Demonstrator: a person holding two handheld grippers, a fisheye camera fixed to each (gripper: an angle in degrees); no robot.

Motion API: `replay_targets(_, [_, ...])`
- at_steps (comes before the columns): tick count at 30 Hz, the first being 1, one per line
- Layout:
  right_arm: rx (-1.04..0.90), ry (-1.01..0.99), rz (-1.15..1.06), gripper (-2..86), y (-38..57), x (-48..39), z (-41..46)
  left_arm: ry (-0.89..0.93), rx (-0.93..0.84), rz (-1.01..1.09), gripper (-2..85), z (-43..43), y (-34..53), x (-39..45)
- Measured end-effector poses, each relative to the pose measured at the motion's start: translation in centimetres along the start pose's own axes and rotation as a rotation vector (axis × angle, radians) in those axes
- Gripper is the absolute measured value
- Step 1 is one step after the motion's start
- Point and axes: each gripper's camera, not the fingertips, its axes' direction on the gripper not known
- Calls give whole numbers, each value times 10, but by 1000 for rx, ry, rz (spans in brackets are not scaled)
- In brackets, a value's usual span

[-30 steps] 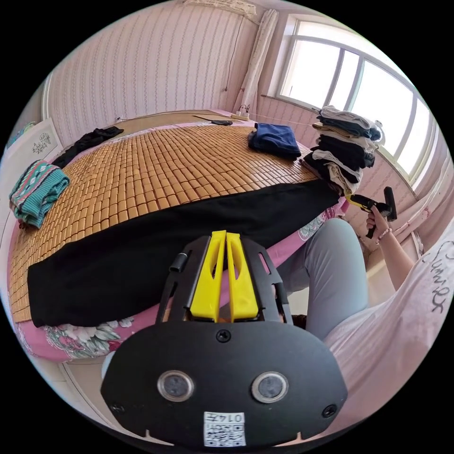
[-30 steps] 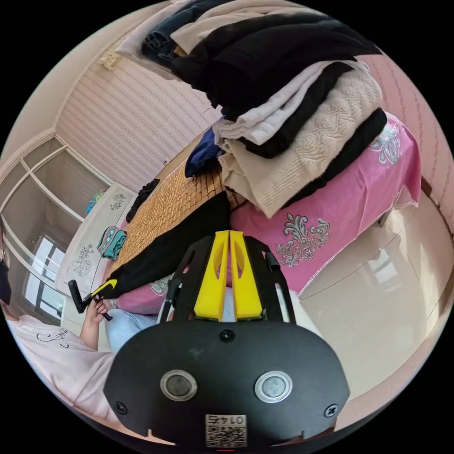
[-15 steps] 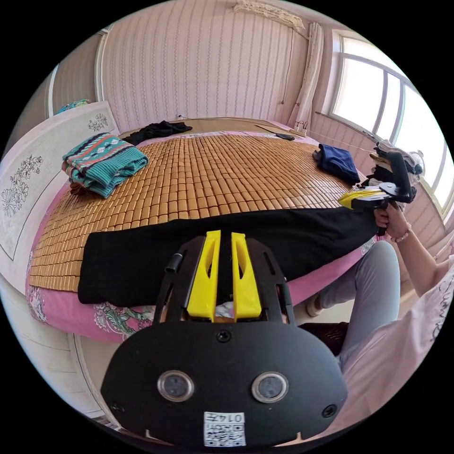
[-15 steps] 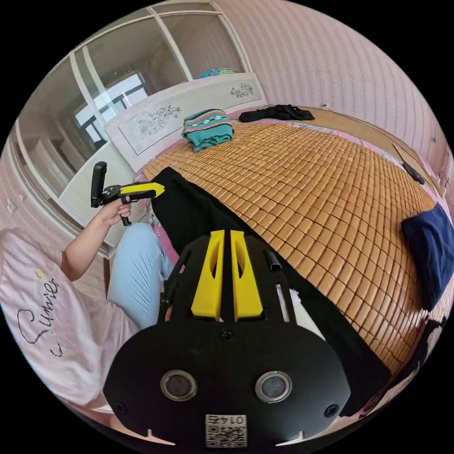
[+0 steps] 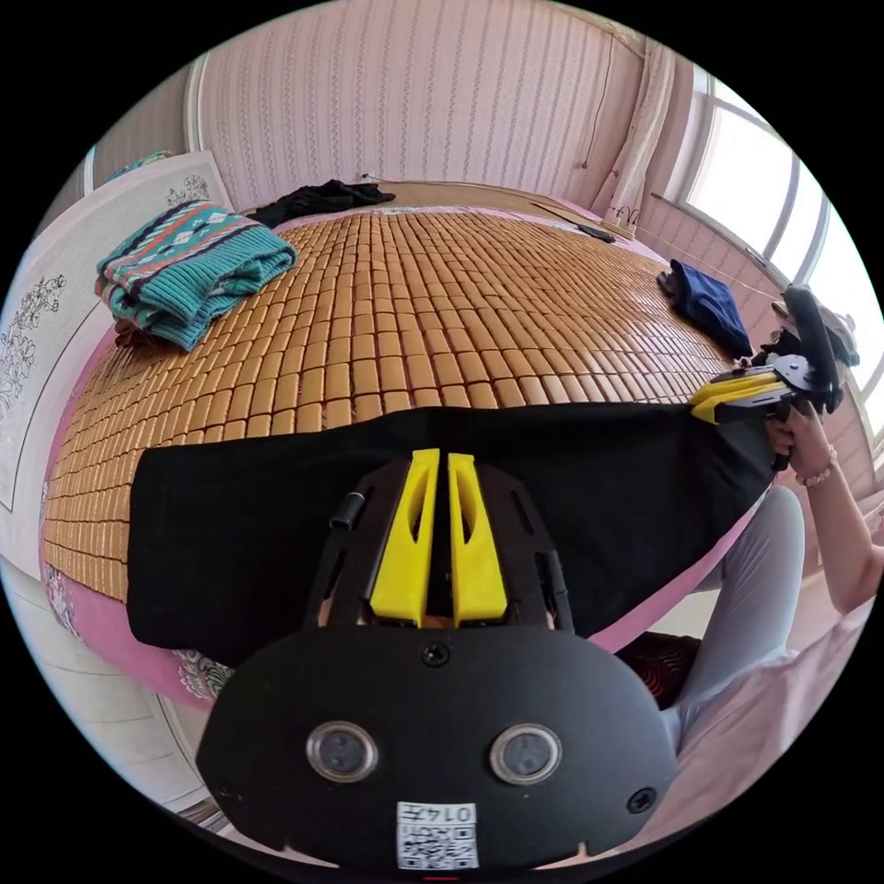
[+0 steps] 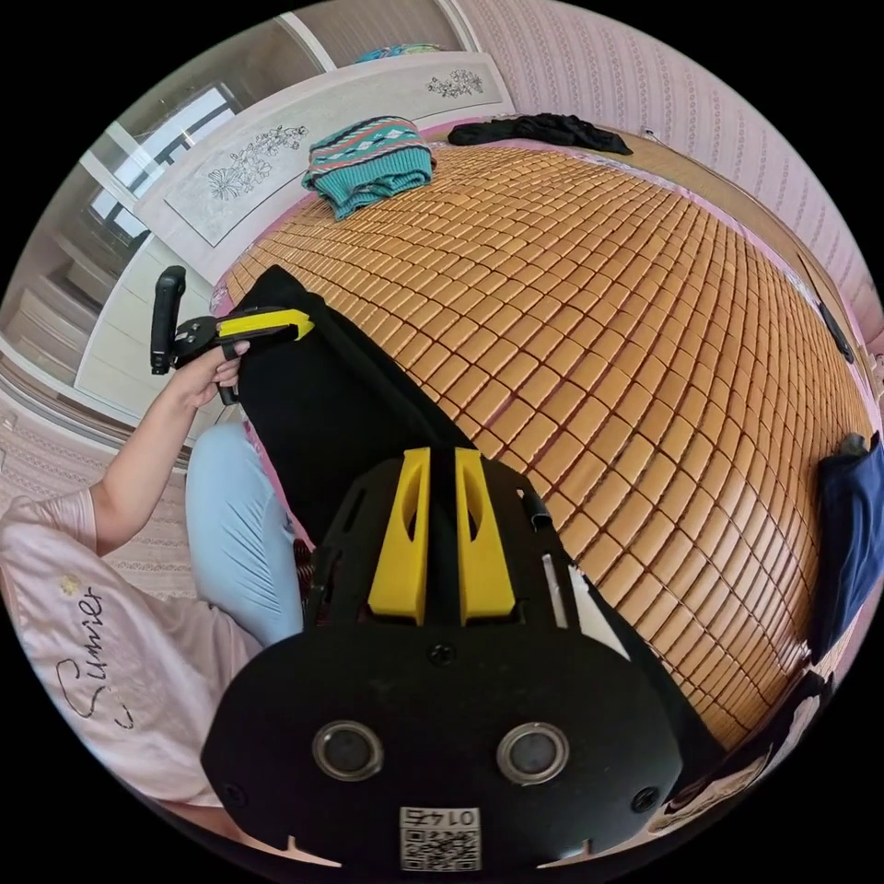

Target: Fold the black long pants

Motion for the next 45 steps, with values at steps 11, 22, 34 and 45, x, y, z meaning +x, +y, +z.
replay_targets(11, [29, 13, 149, 69, 8, 28, -10, -1, 72, -4, -8, -12, 10, -4])
replay_targets(22, [74, 15, 143, -6, 11, 30, -19, -40, 104, 0, -6, -37, 9, -2])
replay_targets(34, [123, 112, 263, 20, 26, 44, -26, -14, 83, -43, -3, -48, 13, -13])
replay_targets(45, [73, 150, 343, 2, 66, 65, -19, 62, 153, 161, -10, -107, 56, 76])
